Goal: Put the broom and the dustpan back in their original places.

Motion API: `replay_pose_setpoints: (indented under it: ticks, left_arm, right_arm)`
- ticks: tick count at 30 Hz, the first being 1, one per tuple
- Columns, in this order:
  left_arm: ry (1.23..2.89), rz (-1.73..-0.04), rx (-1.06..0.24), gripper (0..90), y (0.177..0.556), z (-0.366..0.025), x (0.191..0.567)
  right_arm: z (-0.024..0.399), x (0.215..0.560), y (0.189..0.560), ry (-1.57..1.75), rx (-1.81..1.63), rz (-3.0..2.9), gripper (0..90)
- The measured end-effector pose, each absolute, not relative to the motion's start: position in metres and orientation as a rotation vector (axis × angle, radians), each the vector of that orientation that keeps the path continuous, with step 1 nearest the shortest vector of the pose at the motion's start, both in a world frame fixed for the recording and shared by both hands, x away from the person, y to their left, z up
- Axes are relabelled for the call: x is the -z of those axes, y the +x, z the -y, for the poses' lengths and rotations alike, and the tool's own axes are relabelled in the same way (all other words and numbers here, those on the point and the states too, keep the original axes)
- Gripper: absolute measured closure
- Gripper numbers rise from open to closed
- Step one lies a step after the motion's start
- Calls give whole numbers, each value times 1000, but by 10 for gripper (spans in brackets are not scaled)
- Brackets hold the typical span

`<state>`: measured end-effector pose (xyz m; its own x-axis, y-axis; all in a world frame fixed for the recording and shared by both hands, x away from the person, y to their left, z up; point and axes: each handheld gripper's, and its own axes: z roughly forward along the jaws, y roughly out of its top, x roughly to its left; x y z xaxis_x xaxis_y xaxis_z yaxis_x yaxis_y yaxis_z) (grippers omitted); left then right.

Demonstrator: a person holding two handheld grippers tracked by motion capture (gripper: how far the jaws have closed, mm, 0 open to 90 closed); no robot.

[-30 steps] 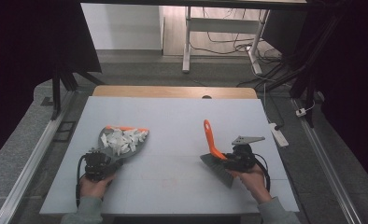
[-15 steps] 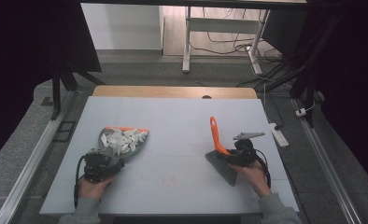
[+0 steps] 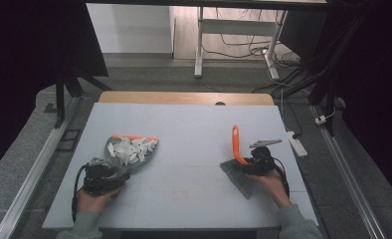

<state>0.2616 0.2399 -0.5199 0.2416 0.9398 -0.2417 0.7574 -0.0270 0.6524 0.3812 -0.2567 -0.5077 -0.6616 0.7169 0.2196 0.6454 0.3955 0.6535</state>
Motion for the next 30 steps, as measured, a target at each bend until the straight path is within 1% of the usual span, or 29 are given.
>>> replay_pose_setpoints:
  ticks: [4,8,13,19,22,26,30]
  left_arm:
    - [1849,-1505,-364,342,258,-242,515]
    - [1878,-1457,-362,351,256,-243,512]
    - [1893,-1438,-363,351,255,-244,511]
    - [1905,-1405,-370,352,254,-243,509]
    - [1918,-1348,-373,353,255,-242,507]
    - [1942,-1279,-356,352,264,-243,502]
    - [1977,-1248,-332,351,268,-246,505]
  right_arm:
    - [258,511,384,1264,-1072,-2527,485]
    - [259,513,386,1282,-1059,-2519,470]
    - [259,513,384,1277,-1007,-2490,449]
    - [262,510,383,1261,-1017,-2467,448]
    - [263,506,379,1242,-1047,-2440,452]
    - [266,499,370,1196,-1105,-2426,462]
    - [271,498,359,1147,-1139,-2426,468]
